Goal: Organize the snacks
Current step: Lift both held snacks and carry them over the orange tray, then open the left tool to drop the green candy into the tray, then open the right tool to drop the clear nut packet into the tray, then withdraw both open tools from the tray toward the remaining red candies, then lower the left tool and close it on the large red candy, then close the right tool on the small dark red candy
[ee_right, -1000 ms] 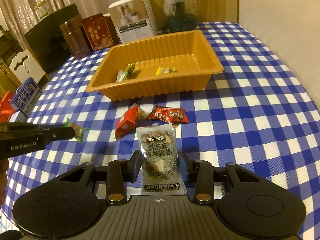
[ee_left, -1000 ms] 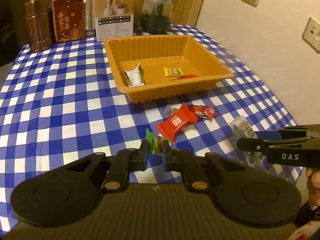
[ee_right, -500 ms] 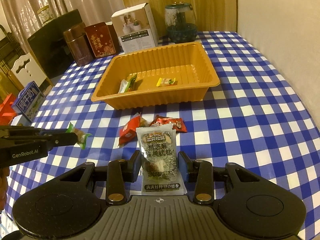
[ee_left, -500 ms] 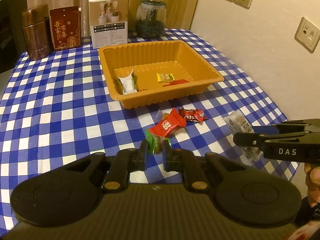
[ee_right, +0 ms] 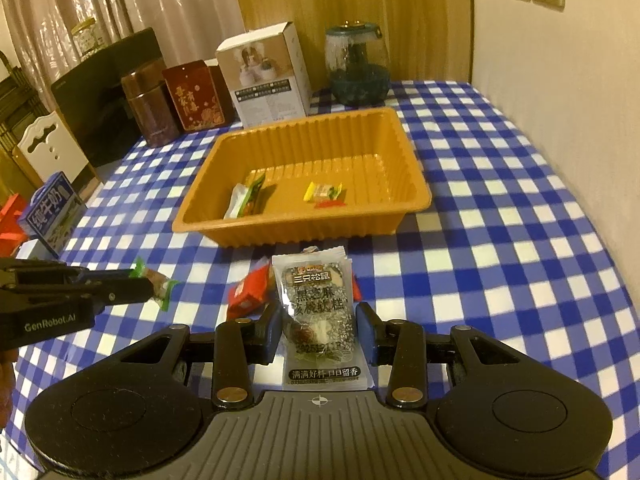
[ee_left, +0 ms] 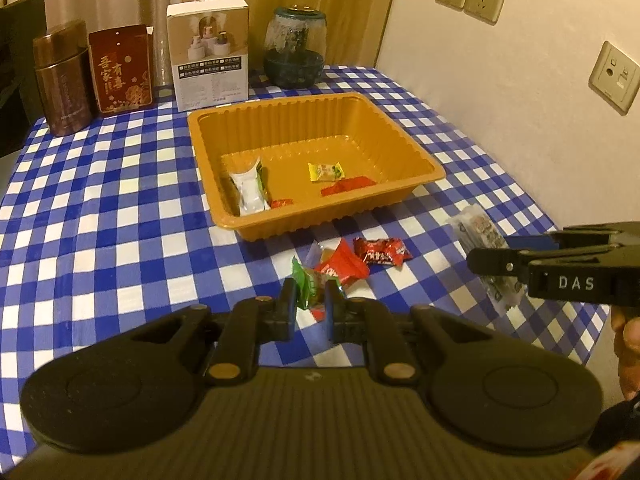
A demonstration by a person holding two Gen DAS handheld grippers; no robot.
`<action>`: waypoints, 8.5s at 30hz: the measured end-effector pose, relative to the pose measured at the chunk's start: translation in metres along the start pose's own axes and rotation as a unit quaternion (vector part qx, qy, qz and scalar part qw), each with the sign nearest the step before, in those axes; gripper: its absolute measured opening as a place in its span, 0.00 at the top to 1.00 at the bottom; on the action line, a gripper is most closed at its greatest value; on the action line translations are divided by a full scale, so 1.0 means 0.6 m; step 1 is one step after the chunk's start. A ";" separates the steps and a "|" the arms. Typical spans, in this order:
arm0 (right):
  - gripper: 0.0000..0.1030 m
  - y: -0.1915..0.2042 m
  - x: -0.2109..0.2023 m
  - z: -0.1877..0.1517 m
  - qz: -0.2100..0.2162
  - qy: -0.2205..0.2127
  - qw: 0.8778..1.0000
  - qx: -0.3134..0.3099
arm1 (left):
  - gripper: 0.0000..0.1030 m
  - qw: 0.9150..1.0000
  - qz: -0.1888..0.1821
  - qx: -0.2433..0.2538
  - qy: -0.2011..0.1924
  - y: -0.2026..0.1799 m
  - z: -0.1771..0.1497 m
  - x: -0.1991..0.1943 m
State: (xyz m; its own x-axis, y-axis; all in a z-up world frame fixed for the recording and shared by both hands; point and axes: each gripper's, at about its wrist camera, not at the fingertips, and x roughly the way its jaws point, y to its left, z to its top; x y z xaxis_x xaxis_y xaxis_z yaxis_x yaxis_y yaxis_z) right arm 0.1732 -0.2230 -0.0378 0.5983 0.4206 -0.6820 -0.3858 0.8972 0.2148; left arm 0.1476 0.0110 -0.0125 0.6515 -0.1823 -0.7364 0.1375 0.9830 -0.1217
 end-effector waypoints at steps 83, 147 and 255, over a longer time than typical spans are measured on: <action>0.61 -0.063 0.183 0.209 -0.026 -0.025 0.999 0.023 | 0.68 0.999 -0.004 -0.031 -0.017 0.052 0.171 0.170; 0.33 0.001 -0.070 -0.050 -0.042 -0.018 0.998 0.043 | 0.16 0.998 0.028 -0.060 -0.011 -0.011 -0.045 -0.073; 0.73 -0.046 0.189 -0.014 0.020 0.009 1.000 -0.016 | 0.74 0.994 -0.026 0.102 0.043 -0.002 -0.039 0.132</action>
State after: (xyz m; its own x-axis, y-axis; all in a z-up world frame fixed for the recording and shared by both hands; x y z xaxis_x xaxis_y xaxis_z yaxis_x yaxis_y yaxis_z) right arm 0.2458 -0.2010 -0.1273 0.5692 0.4536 -0.6857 -0.4321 0.8746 0.2199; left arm 0.1813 -0.0039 -0.0863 0.5742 -0.2206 -0.7884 0.3225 0.9461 -0.0299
